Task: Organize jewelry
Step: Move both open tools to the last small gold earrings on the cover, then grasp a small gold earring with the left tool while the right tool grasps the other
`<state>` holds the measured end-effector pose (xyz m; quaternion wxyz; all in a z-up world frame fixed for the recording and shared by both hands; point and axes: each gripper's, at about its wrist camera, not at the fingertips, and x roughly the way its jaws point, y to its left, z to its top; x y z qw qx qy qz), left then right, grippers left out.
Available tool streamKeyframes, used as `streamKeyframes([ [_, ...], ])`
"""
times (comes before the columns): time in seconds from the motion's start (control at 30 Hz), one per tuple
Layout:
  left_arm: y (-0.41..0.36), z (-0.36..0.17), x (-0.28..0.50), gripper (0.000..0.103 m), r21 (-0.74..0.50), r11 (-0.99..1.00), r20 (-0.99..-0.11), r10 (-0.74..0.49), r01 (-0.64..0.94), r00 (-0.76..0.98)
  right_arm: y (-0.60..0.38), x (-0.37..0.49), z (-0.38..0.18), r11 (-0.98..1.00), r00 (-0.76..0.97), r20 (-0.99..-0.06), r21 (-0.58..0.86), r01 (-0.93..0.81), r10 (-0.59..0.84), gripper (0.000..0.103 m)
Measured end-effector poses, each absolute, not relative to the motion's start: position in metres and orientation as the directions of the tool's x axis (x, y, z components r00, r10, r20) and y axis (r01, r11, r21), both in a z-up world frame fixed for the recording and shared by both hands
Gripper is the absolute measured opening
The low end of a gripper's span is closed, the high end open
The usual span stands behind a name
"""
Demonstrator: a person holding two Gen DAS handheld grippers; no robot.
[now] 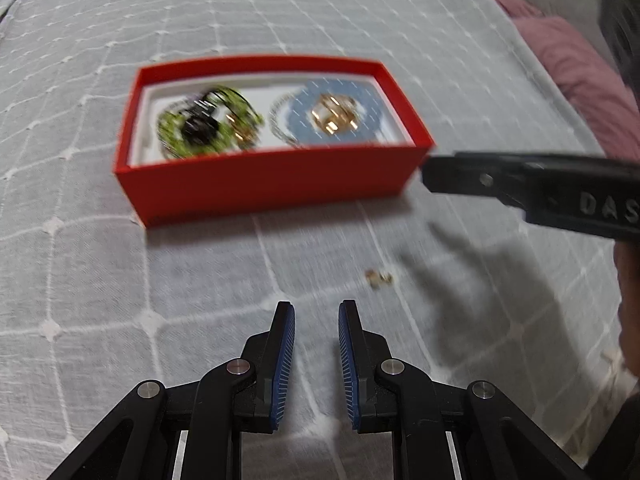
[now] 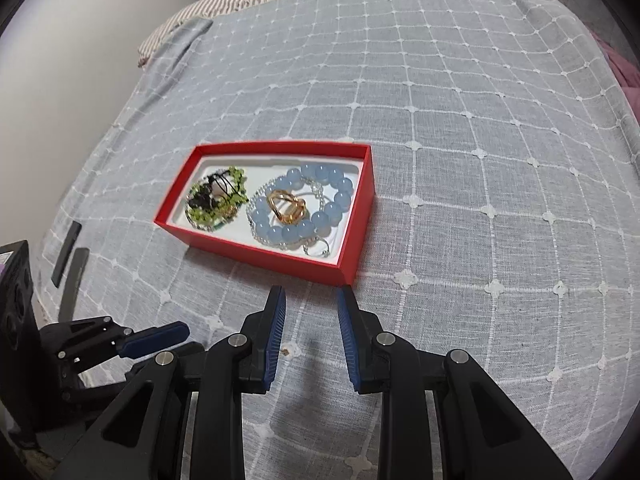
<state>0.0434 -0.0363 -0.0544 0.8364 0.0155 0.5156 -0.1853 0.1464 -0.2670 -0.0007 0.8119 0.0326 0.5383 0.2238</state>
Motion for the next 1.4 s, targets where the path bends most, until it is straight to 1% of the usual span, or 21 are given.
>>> streamKeyframes([
  [0.23, -0.052, -0.066, 0.031, 0.017, -0.16, 0.914, -0.894, -0.294, 0.372, 0.338, -0.265, 0.147, -0.008, 0.904, 0.303, -0.878, 0.269, -0.333, 0.372, 0.029],
  [0.63, -0.06, -0.076, 0.026, 0.017, -0.138, 0.907, -0.914, -0.271, 0.397, 0.302, -0.263, 0.147, -0.01, 0.901, 0.286, -0.885, 0.262, -0.346, 0.367, 0.029],
  [0.77, -0.063, -0.075, 0.027, 0.008, -0.13, 0.908, -0.916, -0.264, 0.399, 0.303, -0.261, 0.147, -0.012, 0.9, 0.282, -0.887, 0.258, -0.352, 0.365, 0.029],
  [0.87, -0.068, -0.075, 0.031, 0.008, -0.128, 0.909, -0.914, -0.263, 0.397, 0.308, -0.259, 0.146, -0.012, 0.895, 0.279, -0.885, 0.262, -0.362, 0.372, 0.029],
  [1.07, -0.055, -0.065, 0.039, 0.008, -0.151, 0.923, -0.901, -0.276, 0.355, 0.334, -0.255, 0.144, -0.015, 0.885, 0.27, -0.886, 0.26, -0.385, 0.377, 0.029],
  [1.2, -0.034, -0.058, 0.051, 0.008, -0.176, 0.942, -0.889, -0.278, 0.287, 0.365, -0.248, 0.14, -0.02, 0.87, 0.244, -0.893, 0.254, -0.422, 0.379, 0.029],
  [1.3, -0.021, -0.054, 0.057, 0.008, -0.187, 0.952, -0.882, -0.271, 0.241, 0.386, -0.239, 0.137, -0.026, 0.846, 0.205, -0.889, 0.286, -0.45, 0.41, 0.029],
  [1.4, -0.012, -0.051, 0.059, 0.008, -0.191, 0.96, -0.876, -0.261, 0.205, 0.406, -0.229, 0.132, -0.03, 0.833, 0.197, -0.894, 0.269, -0.484, 0.403, 0.028],
])
